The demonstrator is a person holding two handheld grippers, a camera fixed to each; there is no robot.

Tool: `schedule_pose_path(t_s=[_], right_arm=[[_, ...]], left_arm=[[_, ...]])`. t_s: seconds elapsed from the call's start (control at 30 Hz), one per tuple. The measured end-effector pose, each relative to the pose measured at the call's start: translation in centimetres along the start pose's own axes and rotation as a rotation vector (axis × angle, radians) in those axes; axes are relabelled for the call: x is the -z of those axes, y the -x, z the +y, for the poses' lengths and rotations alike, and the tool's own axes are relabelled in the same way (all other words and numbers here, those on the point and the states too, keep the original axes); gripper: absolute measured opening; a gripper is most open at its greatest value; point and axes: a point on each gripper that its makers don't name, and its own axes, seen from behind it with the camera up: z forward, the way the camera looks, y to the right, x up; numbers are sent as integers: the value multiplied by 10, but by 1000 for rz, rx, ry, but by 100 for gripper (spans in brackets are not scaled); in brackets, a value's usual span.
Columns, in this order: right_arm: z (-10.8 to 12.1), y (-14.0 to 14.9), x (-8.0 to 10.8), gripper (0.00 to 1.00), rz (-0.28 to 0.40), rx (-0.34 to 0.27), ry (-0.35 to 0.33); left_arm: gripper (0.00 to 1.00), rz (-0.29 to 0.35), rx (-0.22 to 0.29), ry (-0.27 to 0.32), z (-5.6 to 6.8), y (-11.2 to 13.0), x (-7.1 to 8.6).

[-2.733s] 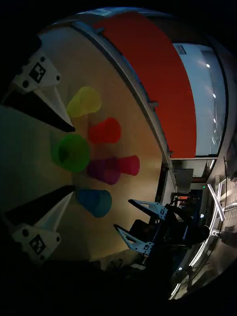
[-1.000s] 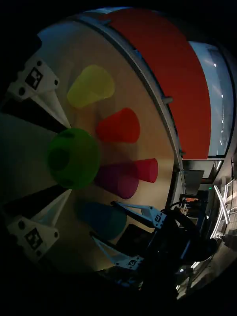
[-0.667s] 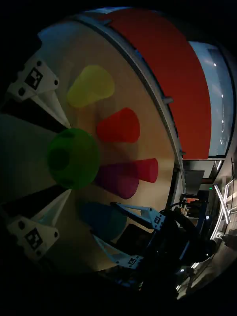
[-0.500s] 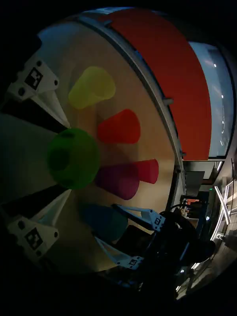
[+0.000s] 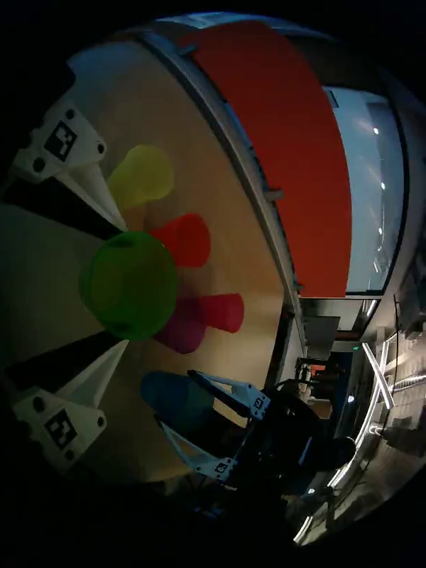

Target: Pour water

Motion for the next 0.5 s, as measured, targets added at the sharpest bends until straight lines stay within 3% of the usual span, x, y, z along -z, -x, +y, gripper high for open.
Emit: schedule_pose_path(t_s=[0.5], right_arm=[[27,-62,47,91,167,-27,115]], left_arm=[[84,134,-28,-64,2,-65,32]])
